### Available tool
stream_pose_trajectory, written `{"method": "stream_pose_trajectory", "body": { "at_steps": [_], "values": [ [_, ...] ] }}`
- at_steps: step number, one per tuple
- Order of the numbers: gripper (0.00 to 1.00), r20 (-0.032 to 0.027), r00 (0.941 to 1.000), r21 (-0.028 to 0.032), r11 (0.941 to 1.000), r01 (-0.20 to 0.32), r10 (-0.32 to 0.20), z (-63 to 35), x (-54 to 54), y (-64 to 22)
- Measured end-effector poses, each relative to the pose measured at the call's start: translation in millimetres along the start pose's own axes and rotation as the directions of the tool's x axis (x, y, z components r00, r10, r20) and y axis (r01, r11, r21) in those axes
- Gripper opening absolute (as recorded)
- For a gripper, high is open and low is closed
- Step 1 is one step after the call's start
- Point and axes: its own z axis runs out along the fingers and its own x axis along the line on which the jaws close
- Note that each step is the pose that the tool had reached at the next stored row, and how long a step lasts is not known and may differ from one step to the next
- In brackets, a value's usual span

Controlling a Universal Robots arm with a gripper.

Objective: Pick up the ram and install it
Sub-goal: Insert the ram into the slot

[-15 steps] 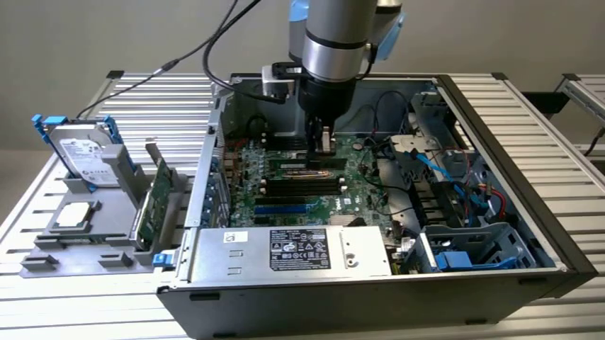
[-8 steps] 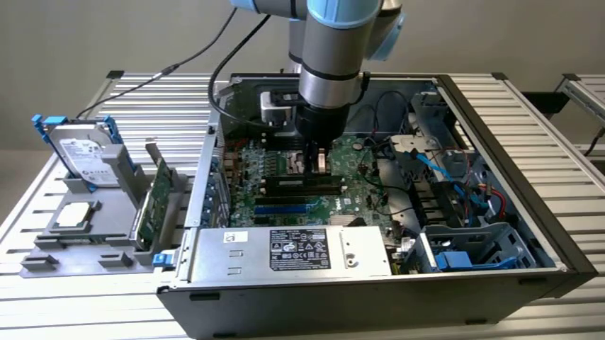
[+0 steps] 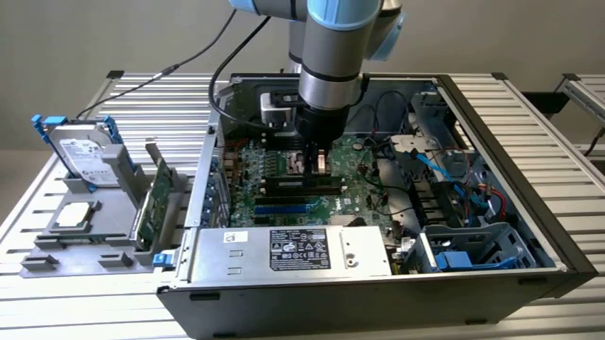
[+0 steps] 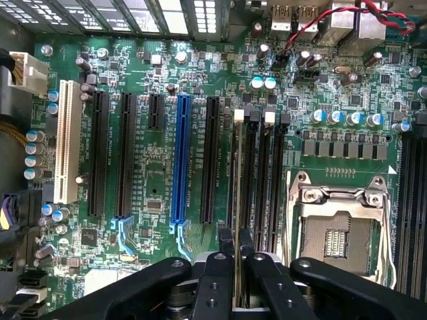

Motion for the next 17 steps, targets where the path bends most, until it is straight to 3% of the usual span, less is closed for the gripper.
{"method": "stream_pose_trajectory", "body": {
  "at_steps": [17],
  "values": [
    [0.14,0.0003,0.9998,0.0,0.9998,-0.019,0.019,1.2,-0.1,-0.1]
  ]
}}
